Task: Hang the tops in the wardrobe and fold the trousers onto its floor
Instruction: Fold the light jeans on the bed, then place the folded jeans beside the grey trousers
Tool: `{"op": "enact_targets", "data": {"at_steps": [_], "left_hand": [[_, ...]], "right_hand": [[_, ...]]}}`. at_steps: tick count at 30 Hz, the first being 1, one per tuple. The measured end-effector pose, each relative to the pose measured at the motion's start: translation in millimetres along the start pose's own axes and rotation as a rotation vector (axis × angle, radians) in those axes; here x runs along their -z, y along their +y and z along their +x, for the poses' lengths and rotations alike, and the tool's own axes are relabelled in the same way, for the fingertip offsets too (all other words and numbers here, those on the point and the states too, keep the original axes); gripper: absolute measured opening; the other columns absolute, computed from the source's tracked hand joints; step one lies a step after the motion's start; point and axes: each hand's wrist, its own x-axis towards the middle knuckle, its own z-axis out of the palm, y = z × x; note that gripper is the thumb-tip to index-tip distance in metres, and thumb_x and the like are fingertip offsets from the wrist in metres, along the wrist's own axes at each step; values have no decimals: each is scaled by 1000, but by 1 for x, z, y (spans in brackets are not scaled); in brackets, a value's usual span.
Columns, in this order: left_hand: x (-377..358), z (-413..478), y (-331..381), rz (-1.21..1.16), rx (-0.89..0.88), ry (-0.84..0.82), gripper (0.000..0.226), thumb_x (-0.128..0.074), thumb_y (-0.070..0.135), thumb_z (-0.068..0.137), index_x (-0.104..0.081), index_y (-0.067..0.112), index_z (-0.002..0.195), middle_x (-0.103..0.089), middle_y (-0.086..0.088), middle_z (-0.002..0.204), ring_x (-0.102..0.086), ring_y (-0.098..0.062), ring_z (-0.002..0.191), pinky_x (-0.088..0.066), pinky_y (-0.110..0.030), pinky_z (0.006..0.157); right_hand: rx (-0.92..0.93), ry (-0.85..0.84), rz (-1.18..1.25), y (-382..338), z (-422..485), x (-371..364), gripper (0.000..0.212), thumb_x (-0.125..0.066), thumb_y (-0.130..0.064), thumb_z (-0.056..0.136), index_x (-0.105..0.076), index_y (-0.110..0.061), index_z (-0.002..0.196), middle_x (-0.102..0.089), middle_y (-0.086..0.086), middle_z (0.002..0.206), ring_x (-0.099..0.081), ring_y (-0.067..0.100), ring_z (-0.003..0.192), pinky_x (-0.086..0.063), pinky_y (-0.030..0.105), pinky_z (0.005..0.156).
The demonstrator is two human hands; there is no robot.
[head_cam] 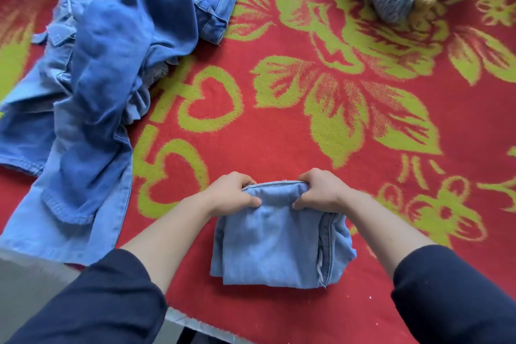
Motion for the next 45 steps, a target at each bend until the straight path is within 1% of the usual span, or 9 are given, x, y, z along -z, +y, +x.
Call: {"op": "enact_targets", "data": {"at_steps": [3, 6, 10, 15, 19, 22, 25, 34, 45], "left_hand": [[-12, -46, -3, 12, -102, 135, 25, -71, 29, 75, -67, 30, 100, -67, 11, 85, -61, -10, 80, -47, -27, 69], [-28, -105, -8, 87, -196, 295, 24, -69, 31, 77, -65, 31, 101, -65, 12, 92, -56, -11, 90, -46, -34, 79], [-61, -191, -17, 245, -183, 499, 30, -63, 35, 83, -59, 33, 112, -60, 12, 104, -45, -15, 105, -39, -36, 87], [-85, -298, -50, 163, -40, 753, 37, -63, 27, 78, -59, 31, 115, -60, 11, 108, -45, -17, 109, -36, -35, 90], [-94, -381, -95, 107, 136, 881, 39, -62, 26, 78, -60, 31, 117, -61, 7, 113, -46, -19, 113, -37, -34, 90], [-108, -439, -143, 68, 267, 964, 38, -61, 27, 81, -60, 33, 118, -61, 7, 115, -45, -20, 114, -37, -33, 91], [-121, -502, -199, -16, 350, 1039, 33, -62, 31, 85, -60, 32, 118, -61, 9, 114, -44, -18, 115, -36, -32, 89], [-167, -688, -383, -124, 588, 1221, 32, -61, 40, 87, -59, 33, 118, -60, 9, 114, -45, -17, 114, -37, -31, 87], [-203, -841, -540, -172, 812, 1359, 39, -57, 47, 89, -57, 29, 125, -58, 13, 123, -44, -15, 117, -37, -30, 91]], "right_hand": [[164, 148, -108, -10, -47, -6, 37, -72, -39, 67, -41, -21, 58, -49, -1, 72, -48, 23, 79, -41, 37, 65], [308, 255, -252, -27, -98, -13, 36, -68, -42, 73, -41, -22, 61, -54, -2, 81, -48, 21, 86, -32, 34, 69], [478, 322, -456, -65, -161, -22, 28, -59, -36, 77, -43, -19, 62, -64, 2, 75, -59, 27, 84, -28, 32, 65], [694, 363, -629, -129, -211, -50, 25, -56, -44, 83, -63, -24, 97, -67, -9, 102, -57, 17, 105, -40, 30, 80], [872, 290, -580, -205, -248, -88, 17, -58, -37, 83, -65, -23, 90, -67, -4, 89, -60, 23, 92, -42, 33, 74], [976, 208, -638, -271, -270, -128, 21, -54, -38, 86, -67, -23, 94, -68, -1, 91, -60, 24, 93, -43, 32, 72], [1103, 168, -718, -344, -294, -175, 25, -57, -43, 85, -67, -20, 89, -67, 5, 87, -61, 28, 89, -34, 30, 63], [1302, -15, -885, -553, -381, -360, 24, -57, -41, 85, -67, -23, 97, -69, 5, 91, -62, 30, 89, -44, 30, 67], [1492, -63, -1004, -726, -456, -534, 27, -57, -46, 84, -65, -24, 97, -68, 3, 92, -62, 28, 89, -43, 28, 68]]}}
